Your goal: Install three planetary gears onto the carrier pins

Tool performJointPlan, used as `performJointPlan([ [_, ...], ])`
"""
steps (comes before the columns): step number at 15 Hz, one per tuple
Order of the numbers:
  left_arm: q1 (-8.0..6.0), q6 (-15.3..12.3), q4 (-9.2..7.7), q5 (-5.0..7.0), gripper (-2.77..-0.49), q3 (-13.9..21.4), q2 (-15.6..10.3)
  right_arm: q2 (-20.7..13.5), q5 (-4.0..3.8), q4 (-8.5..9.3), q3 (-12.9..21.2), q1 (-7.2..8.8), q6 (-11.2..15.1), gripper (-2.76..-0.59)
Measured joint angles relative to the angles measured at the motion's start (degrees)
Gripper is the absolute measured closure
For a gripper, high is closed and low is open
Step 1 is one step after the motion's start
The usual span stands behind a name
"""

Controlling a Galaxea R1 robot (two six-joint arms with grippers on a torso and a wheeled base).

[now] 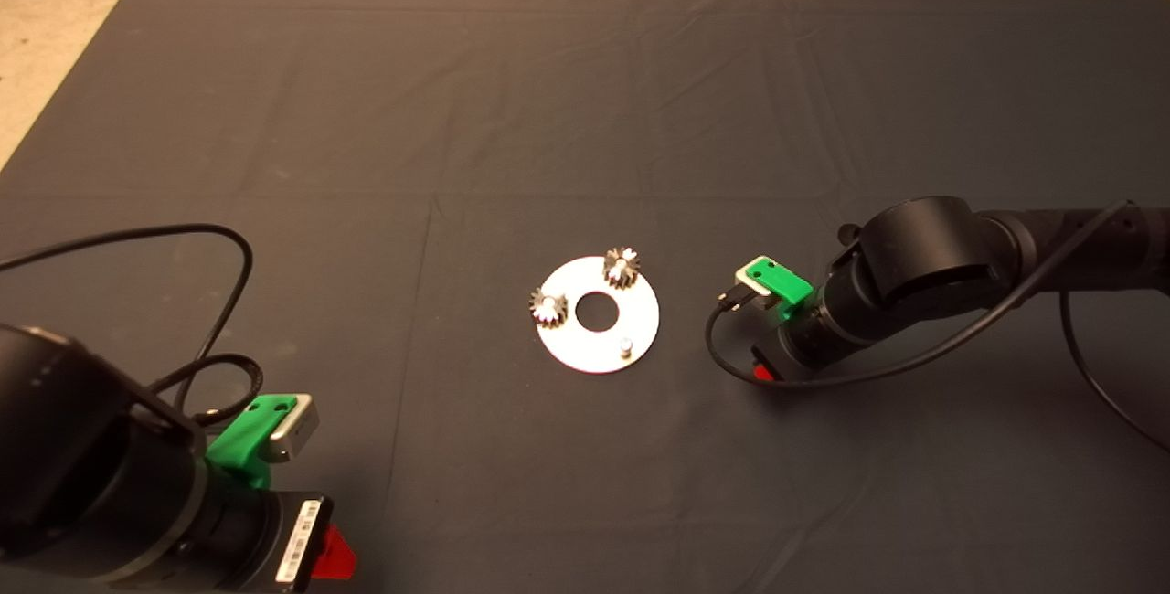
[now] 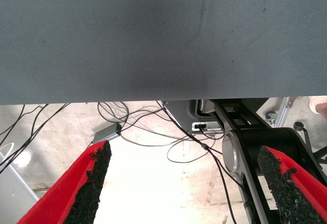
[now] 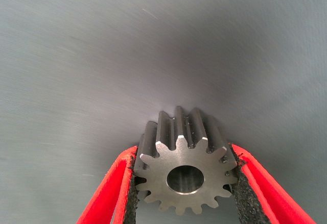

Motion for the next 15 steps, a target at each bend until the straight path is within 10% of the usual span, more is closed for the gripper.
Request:
performJointPlan([
  [5, 0.28, 0.0, -0.02, 0.00, -2.04, 0.0, 0.0, 7.4, 0.41, 4.12, 1.5, 7.23, 1.8, -1.10],
  [15, 0.59, 0.0, 0.00, 0.00, -2.04, 0.0, -0.5, 18.4, 0.24, 6.60, -1.1, 9.03, 4.2, -1.10],
])
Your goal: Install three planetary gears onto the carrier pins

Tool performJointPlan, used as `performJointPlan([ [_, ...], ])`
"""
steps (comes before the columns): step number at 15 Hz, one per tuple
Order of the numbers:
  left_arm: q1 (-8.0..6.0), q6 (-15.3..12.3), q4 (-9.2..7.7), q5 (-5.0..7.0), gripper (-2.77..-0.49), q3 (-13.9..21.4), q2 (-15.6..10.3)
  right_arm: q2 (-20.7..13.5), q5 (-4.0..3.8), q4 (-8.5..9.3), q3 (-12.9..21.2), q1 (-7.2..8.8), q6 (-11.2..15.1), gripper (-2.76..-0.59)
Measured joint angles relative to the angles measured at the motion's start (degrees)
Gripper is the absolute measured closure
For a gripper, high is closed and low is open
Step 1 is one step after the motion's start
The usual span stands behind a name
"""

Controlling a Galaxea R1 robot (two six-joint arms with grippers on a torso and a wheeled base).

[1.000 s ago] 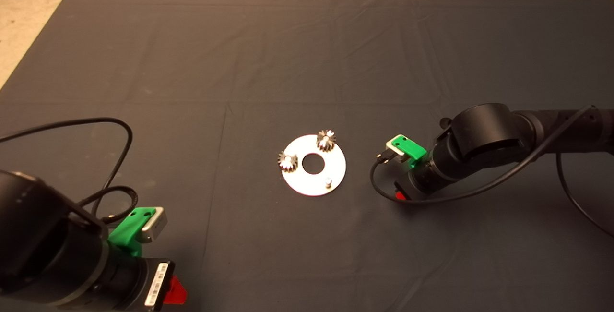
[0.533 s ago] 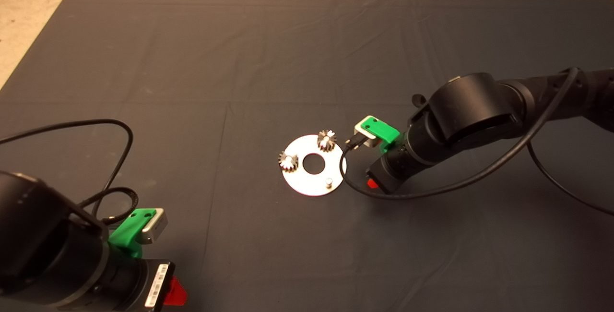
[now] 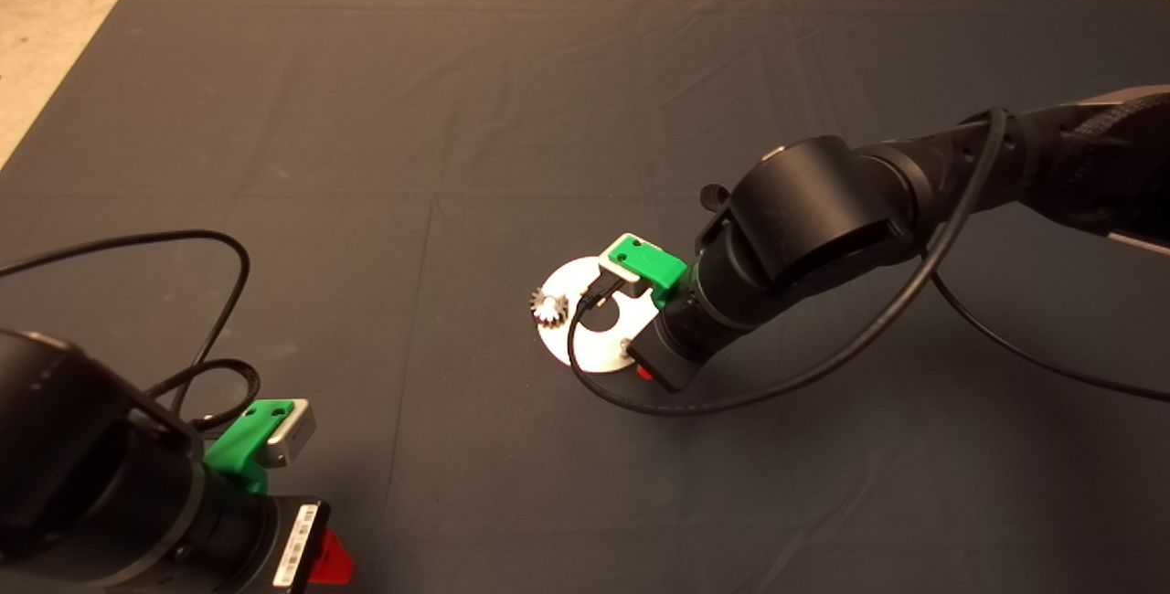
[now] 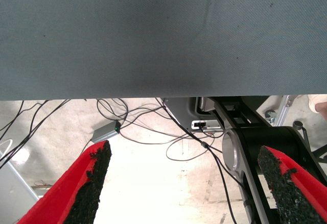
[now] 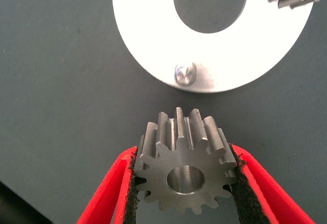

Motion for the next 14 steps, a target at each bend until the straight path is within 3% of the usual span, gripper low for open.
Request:
performJointPlan([
  [1, 0.00, 0.0, 0.00, 0.00, -2.04, 0.0, 0.0, 0.9, -0.33, 0.02, -1.2, 0.02, 0.0, -1.10],
  [7, 0.00, 0.1, 0.00, 0.00, -2.04, 0.0, -0.1, 4.0, -0.24, 0.09, -7.0, 0.00, -0.9, -1.10],
  [14, 0.00, 0.4, 0.00, 0.00, -2.04, 0.0, -0.1, 5.0, -0.16, 0.24, -9.3, 0.00, -3.3, -1.10],
])
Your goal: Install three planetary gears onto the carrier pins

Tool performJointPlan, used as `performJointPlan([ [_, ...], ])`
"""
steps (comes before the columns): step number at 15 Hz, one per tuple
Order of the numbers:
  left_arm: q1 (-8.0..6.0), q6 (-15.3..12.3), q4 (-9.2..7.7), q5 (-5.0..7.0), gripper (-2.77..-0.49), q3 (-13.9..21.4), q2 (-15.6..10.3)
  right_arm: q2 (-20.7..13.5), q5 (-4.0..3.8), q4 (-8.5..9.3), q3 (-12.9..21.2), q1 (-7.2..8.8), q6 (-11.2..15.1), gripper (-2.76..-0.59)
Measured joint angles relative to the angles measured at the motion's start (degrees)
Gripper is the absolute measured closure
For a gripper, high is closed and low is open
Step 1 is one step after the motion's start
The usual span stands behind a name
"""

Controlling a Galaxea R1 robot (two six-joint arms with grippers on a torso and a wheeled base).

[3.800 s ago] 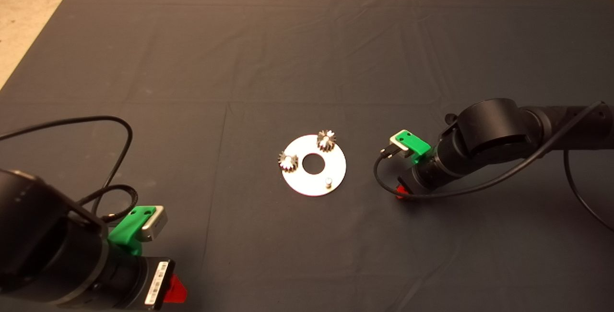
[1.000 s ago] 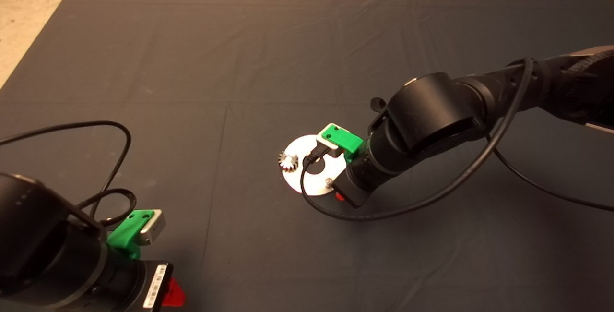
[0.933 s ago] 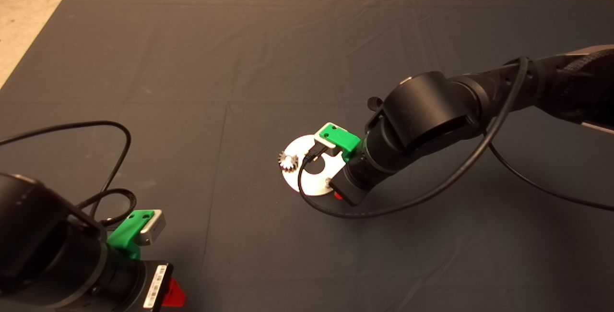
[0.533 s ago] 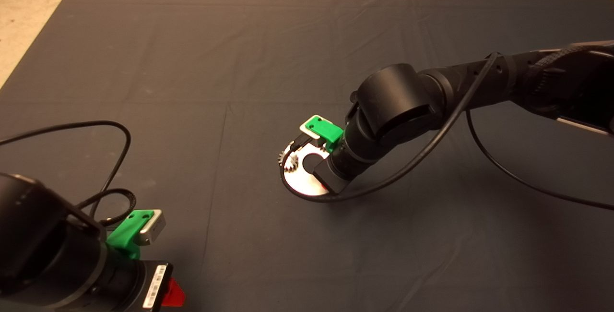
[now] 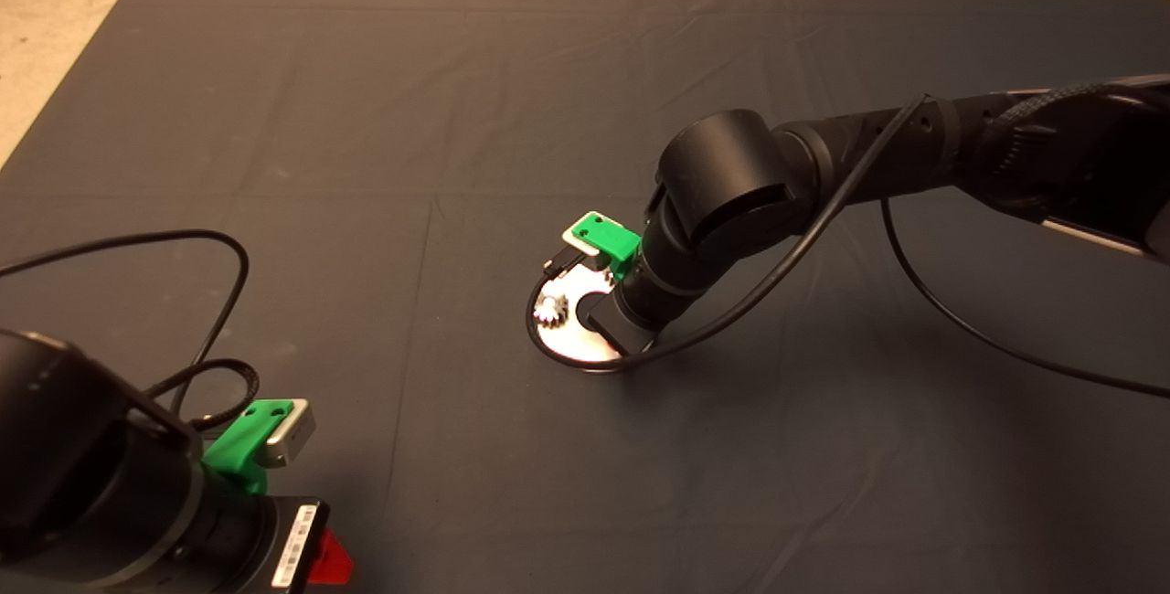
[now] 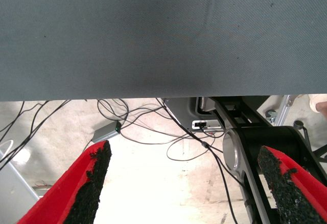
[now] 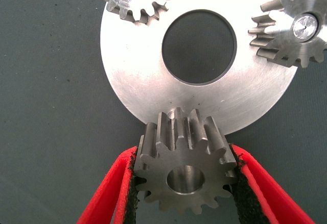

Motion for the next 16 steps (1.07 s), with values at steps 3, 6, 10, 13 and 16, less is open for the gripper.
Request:
performJointPlan([
  [3, 0.02, 0.3, 0.00, 0.00, -2.04, 0.0, 0.0, 0.0, 0.00, 0.00, -0.1, -0.04, -0.6, -1.09],
  [6, 0.07, 0.5, 0.01, 0.01, -2.04, 0.0, -0.1, 0.0, 0.00, 0.02, -0.1, -0.48, -0.9, -1.09],
  [10, 0.30, 0.6, 0.03, -0.02, -2.04, 0.0, -0.3, 0.0, 0.00, 0.09, -0.1, -1.33, -1.3, -1.09],
  [13, 0.32, 0.6, 0.05, 0.00, -2.04, 0.0, -0.4, -0.1, -0.02, 0.09, -0.2, -2.10, -1.9, -1.09],
  [16, 0.38, 0.6, 0.07, 0.00, -2.04, 0.0, -0.4, -0.1, 0.00, 0.06, -0.2, -2.40, -2.3, -1.09],
])
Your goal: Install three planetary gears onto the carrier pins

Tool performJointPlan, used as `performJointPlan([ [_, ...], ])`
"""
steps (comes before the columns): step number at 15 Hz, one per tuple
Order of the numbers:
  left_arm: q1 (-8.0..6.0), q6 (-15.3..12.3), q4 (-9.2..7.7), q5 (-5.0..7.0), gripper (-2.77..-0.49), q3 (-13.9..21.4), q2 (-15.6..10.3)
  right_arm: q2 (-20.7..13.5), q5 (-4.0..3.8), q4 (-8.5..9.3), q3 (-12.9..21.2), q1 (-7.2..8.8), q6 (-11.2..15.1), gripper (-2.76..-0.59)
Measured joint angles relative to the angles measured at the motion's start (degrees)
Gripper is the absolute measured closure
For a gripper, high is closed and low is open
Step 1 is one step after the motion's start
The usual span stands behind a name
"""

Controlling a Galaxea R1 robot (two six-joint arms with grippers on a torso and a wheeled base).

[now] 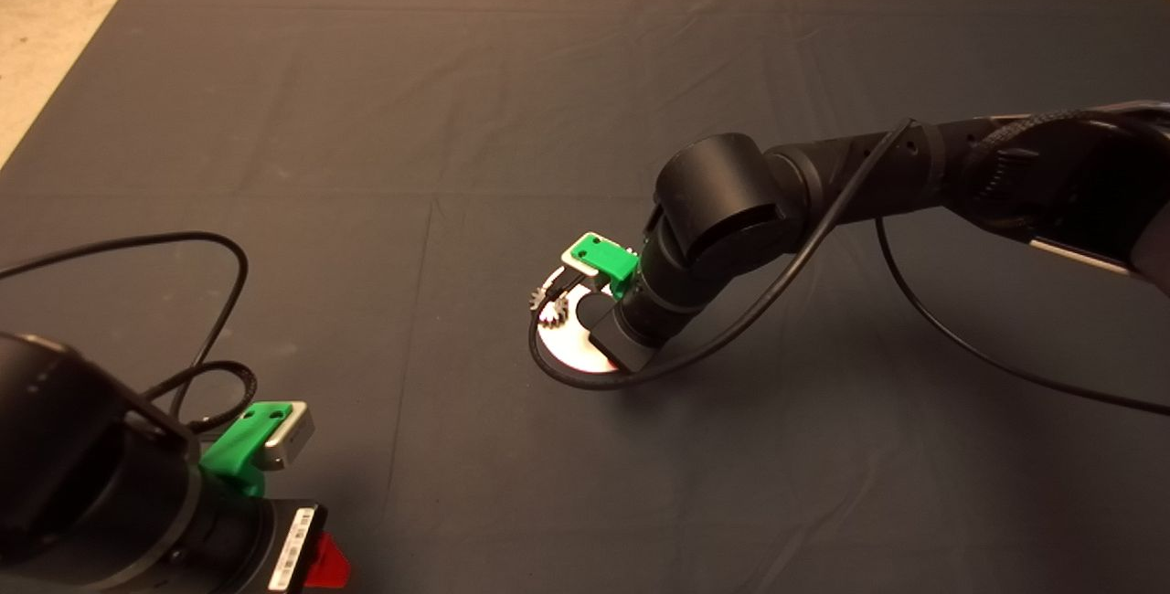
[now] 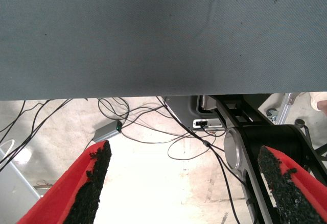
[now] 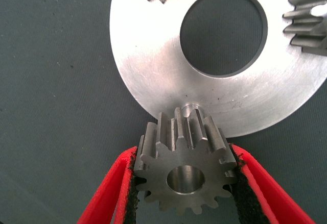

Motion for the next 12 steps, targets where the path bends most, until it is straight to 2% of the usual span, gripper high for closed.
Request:
performJointPlan([
  [12, 0.91, 0.0, 0.09, 0.00, -2.04, 0.0, -0.1, -1.0, -0.02, 0.00, -1.2, -0.60, -2.0, -1.09],
])
